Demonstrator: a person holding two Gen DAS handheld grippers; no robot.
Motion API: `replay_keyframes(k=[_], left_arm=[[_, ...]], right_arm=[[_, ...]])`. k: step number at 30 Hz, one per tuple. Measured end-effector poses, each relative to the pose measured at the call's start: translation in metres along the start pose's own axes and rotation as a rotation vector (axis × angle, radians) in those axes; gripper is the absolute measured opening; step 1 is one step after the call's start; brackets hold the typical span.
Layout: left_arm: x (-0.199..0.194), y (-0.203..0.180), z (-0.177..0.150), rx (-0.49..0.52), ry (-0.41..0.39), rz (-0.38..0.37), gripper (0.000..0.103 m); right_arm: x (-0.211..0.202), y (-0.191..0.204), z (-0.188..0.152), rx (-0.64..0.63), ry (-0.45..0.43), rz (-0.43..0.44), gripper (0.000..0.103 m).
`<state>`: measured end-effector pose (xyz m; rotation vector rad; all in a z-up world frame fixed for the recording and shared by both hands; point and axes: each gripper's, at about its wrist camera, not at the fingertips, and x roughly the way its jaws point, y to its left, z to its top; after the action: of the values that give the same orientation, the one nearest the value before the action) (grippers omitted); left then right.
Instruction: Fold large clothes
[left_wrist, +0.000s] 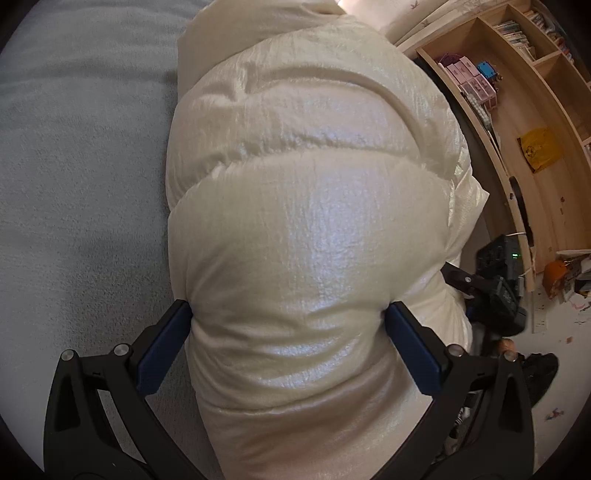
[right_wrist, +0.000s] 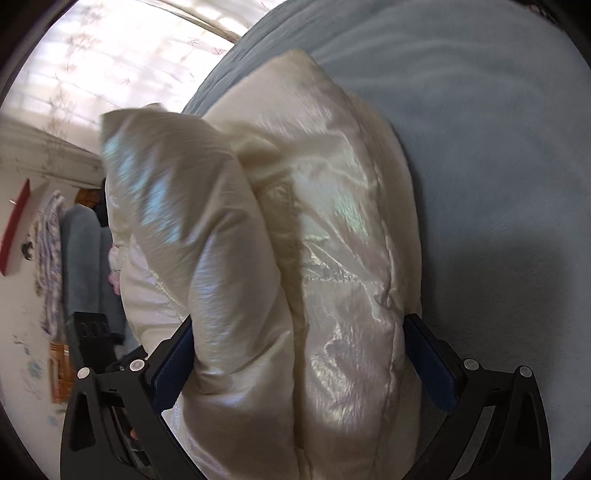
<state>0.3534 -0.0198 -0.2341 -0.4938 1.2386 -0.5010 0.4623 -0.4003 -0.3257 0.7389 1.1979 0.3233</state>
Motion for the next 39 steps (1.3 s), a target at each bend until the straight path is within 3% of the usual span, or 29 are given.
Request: replay_keyframes(k=[7,15,19,22,24,27,30,39], left_arm=[[0.010,0.036,0.002,-0.094,0.115,-0.137,0.103],[0.033,0.028,0.009,-0.079,0.077,-0.141,0.103],[0.032,0.017,-0.002,-0.085,0.013,-0.117,0.103],[0.026,-0.004,-0.007,-0.016,-0.052,-0.052,0.103],[0.025,-0.017,-0.010,0.056,-0.085,-0.004,0.103],[0.020,-0.032,-0.013,0.128,-0.129,0.040,0.103],[0.011,-0.040,-0.017,0.172,-0.168,0.070,0.103],[-0.059,-0.029,-0.010,0.197,-0.288,0.100,0.100]], right_arm=[[0.017,-0.022,0.019,0.029,0.026,0.187,0.103],[0.017,-0.030,0.033,0.023,0.009,0.253,0.103],[0.017,-0.019,0.016,0.006,-0.025,0.235,0.103],[0.003,-0.003,0.006,-0.060,-0.069,0.245,0.093],[-0.003,0.008,0.003,-0.101,-0.099,0.250,0.078],[-0.014,0.020,-0.001,-0.125,-0.129,0.269,0.065],[-0.017,0.037,-0.011,-0.167,-0.157,0.288,0.057],[-0.025,0.137,-0.029,-0.378,-0.211,0.358,0.054]])
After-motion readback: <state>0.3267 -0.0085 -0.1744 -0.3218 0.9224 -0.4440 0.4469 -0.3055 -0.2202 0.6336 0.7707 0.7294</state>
